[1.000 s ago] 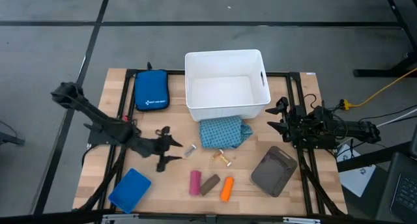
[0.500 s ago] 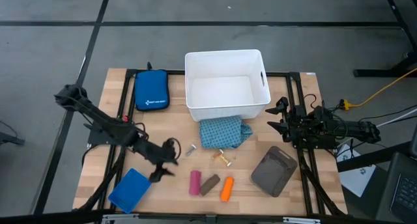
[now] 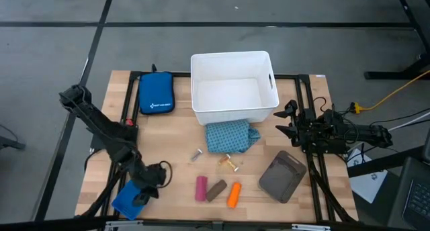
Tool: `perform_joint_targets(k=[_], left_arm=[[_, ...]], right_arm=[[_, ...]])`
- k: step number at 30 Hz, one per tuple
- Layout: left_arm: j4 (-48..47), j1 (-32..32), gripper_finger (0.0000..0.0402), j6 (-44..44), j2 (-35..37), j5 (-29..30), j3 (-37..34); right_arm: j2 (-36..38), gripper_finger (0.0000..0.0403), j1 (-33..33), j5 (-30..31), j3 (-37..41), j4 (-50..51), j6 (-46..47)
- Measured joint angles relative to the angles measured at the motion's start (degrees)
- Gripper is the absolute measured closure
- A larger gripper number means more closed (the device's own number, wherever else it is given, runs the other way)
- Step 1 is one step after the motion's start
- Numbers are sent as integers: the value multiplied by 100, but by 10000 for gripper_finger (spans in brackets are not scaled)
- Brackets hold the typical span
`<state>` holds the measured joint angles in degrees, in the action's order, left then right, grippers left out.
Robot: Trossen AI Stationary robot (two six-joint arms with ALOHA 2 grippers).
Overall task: Pick & Place Medicine items
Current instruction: Prepare the blue basket
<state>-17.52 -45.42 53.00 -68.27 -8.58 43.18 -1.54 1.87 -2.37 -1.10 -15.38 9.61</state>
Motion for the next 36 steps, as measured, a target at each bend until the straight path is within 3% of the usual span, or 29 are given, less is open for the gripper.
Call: perform_joint_targets(k=[7, 13, 27, 36], left_arm=[[-855, -770, 397, 1657, -26, 92, 0], [-1713, -1112, 398, 2296, -192, 350, 0], [-2064, -524, 400, 1504, -888, 761, -2], [-2175, 86, 400, 616, -889, 1214, -2]], right_arm=[[0, 136, 1, 1, 0, 0, 0], [0, 136, 2, 2, 0, 0, 0], [0, 136, 0, 62, 0, -2, 26], [0, 136, 1, 199, 0, -2, 116]])
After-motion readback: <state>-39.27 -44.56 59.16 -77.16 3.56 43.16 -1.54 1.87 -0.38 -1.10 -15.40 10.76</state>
